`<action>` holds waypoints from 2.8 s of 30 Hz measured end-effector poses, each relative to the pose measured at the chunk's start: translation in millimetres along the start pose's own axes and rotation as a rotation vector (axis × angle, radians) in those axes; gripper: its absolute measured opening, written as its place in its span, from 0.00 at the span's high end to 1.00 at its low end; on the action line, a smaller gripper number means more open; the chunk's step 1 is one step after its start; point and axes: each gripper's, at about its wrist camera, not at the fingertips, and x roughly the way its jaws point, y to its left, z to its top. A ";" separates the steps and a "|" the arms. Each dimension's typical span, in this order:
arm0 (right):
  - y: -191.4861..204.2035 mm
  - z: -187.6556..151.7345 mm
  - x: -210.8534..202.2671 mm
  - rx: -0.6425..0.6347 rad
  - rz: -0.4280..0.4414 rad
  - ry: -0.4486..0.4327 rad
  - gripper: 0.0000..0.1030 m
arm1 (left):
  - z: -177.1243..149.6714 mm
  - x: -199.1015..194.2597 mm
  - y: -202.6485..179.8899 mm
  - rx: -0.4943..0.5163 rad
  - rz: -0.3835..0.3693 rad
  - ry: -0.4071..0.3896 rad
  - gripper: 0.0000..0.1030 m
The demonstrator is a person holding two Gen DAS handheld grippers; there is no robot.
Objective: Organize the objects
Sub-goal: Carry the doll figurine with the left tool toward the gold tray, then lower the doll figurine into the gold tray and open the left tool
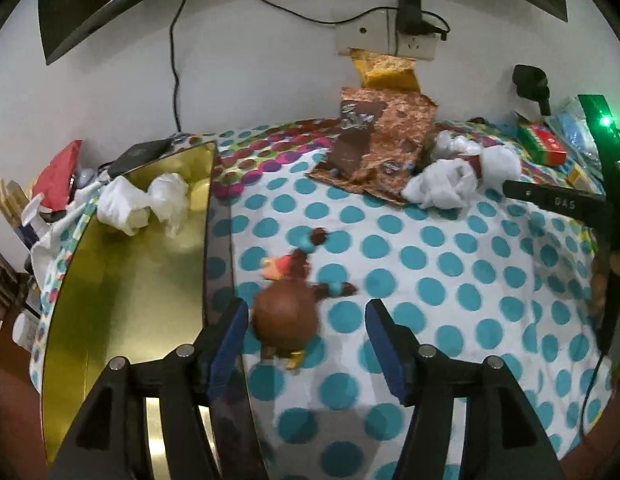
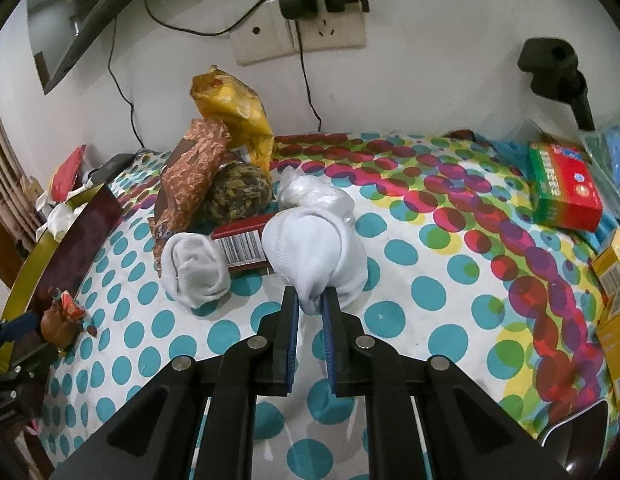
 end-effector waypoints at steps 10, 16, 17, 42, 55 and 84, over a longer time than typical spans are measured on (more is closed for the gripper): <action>8.5 1.2 1.6 -0.038 -0.034 0.005 0.88 | 8.4 15.4 6.1 0.036 -0.077 0.031 0.39; 8.1 1.7 2.6 -0.039 -0.032 0.012 0.87 | 12.3 30.4 3.7 0.021 -0.070 0.052 0.39; 8.3 1.7 3.1 -0.039 -0.032 0.015 0.87 | 13.0 31.6 4.5 0.018 -0.069 0.055 0.39; 5.3 1.3 2.8 -0.026 -0.026 0.008 0.86 | 28.1 15.3 -3.6 -0.008 -0.078 0.047 0.66; 5.4 0.6 2.5 -0.022 -0.023 0.010 0.86 | 49.6 -4.5 3.7 -0.025 -0.073 0.000 0.66; 8.4 1.6 9.0 -0.041 -0.046 0.040 0.86 | 70.3 41.6 167.5 -0.233 0.150 0.086 0.66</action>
